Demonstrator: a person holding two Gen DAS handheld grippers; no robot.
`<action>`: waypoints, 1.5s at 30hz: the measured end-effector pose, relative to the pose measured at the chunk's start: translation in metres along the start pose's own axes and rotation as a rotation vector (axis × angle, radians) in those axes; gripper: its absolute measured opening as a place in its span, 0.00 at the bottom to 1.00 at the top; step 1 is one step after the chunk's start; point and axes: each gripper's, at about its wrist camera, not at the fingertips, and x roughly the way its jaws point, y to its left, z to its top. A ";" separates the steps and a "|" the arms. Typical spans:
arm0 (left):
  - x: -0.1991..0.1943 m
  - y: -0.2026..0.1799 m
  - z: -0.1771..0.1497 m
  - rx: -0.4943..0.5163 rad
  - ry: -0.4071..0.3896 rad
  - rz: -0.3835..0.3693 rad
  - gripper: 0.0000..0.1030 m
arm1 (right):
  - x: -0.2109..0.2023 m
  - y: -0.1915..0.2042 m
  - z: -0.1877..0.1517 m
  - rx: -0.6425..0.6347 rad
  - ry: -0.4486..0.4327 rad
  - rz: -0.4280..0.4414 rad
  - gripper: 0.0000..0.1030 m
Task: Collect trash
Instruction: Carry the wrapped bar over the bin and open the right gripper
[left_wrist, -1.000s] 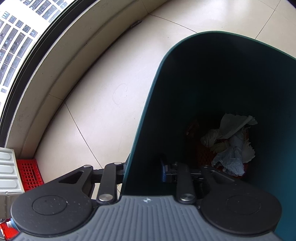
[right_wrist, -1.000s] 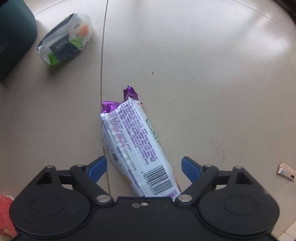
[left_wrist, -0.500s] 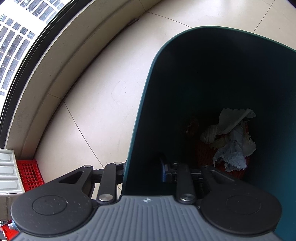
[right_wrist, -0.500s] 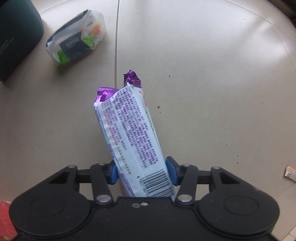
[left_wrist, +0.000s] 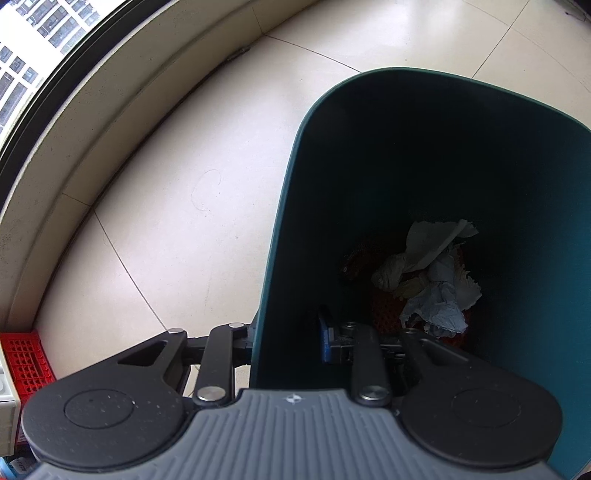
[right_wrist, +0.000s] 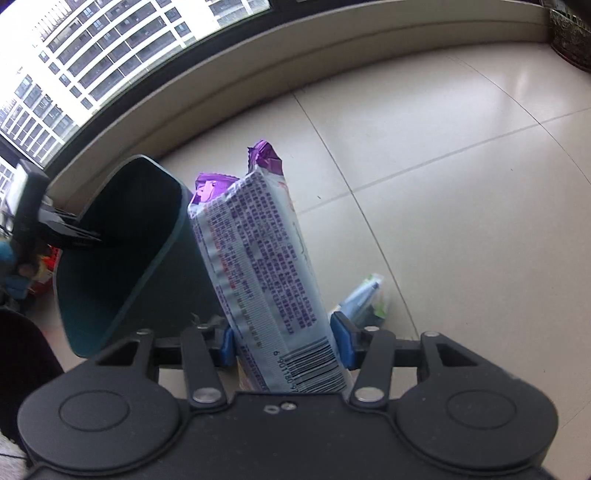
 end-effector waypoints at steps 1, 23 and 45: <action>-0.001 0.002 -0.001 -0.001 -0.004 -0.010 0.24 | -0.003 0.014 0.007 0.002 -0.006 0.018 0.48; -0.013 0.056 -0.025 -0.116 -0.100 -0.166 0.18 | 0.137 0.123 0.062 0.096 0.242 -0.025 0.48; -0.012 0.041 -0.015 -0.087 -0.094 -0.154 0.18 | 0.213 0.115 0.039 0.049 0.316 -0.123 0.59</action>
